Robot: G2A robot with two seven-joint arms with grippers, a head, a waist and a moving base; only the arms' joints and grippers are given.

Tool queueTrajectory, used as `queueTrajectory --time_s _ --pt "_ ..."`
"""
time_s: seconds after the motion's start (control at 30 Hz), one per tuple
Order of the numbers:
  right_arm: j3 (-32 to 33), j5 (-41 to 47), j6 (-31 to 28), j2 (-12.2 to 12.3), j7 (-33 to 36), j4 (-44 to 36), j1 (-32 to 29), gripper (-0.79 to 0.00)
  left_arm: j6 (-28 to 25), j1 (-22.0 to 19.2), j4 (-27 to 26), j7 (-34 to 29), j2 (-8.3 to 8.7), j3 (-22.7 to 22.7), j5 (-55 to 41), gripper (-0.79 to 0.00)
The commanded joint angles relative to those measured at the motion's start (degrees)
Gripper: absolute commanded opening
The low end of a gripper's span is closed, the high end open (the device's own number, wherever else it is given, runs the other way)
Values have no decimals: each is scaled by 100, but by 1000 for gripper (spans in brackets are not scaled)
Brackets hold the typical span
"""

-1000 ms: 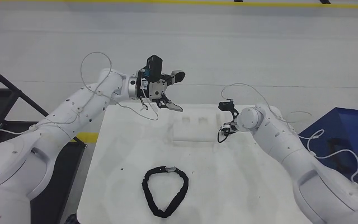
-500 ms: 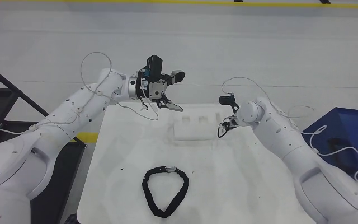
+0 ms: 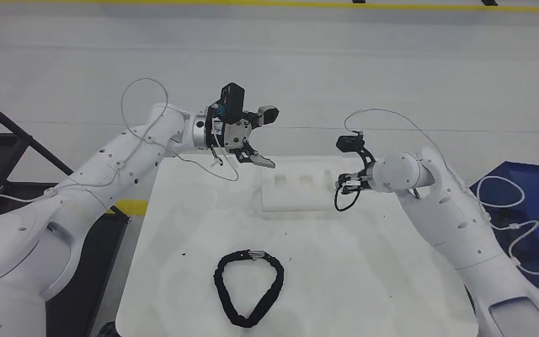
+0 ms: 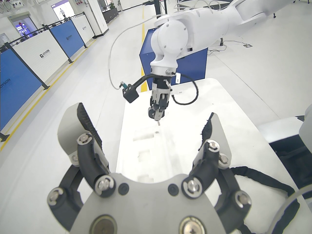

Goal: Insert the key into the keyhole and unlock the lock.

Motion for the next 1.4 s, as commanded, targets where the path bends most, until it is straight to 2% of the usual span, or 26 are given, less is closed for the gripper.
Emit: queueTrajectory --time_s 0.0,0.23,0.4,0.57,0.8,1.27,1.37 --pt "478 11 -37 147 95 -704 -416 -785 0 0 0 0 0 0 0 0" --pt "1804 689 -551 438 30 -2267 -1586 -785 0 0 0 0 0 0 0 0" --pt "2549 1223 -837 526 -467 -2785 -2220 -785 0 0 0 0 0 0 0 0" --pt "2995 1716 -1177 554 -1047 -2929 -2710 -785 0 0 0 0 0 0 0 0" --pt "3282 2157 -1585 561 -1669 -2905 -3055 -785 0 0 0 0 0 0 0 0" --pt "3282 2157 -1585 561 -1669 -2905 -3055 -785 0 0 0 0 0 0 0 0" --pt "3282 2157 -1585 561 -1669 -2905 -3055 -785 158 140 -88 -228 20 -58 42 0"
